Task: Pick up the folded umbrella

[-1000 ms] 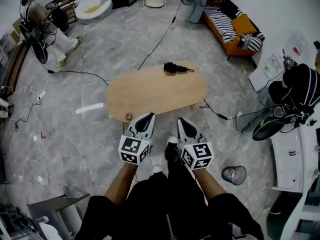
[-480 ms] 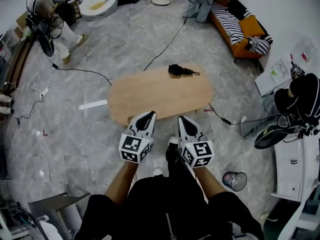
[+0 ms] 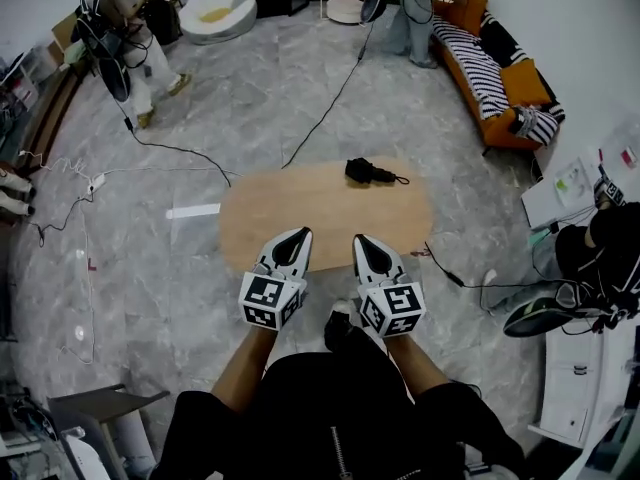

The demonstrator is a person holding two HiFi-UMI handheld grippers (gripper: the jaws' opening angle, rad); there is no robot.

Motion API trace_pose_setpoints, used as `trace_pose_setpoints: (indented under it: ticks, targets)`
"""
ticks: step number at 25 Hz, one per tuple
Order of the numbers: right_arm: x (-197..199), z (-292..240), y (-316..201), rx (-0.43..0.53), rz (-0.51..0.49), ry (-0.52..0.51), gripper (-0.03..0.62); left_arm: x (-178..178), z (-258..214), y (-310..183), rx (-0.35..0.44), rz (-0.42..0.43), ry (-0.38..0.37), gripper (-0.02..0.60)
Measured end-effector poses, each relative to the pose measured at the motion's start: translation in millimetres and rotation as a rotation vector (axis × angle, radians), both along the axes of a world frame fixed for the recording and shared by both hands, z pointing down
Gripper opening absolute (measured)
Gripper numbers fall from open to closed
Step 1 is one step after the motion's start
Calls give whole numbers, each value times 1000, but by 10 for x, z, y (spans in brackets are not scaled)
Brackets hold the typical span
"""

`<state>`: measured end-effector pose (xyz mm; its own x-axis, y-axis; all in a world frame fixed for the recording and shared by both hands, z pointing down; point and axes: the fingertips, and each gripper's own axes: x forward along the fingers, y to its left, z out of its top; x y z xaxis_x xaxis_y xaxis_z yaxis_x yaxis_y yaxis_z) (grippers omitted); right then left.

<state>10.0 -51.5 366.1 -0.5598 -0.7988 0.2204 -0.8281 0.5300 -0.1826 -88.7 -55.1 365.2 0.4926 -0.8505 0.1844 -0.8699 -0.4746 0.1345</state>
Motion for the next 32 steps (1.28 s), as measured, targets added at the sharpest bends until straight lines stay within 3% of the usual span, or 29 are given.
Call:
trace_pose_setpoints:
  ticks: [12,19,32]
  targets:
    - [230,63,-815,0,-55,-13,11,287,70,-800,-11,-43,-9,18]
    - [506,256,-1276,-47,-61,-39,11,604,254,-1158,-60,-38,-20,18]
    - [722,371,-1571,-82,-4,-49,11,723,396,-1492,-101,3,-26,18]
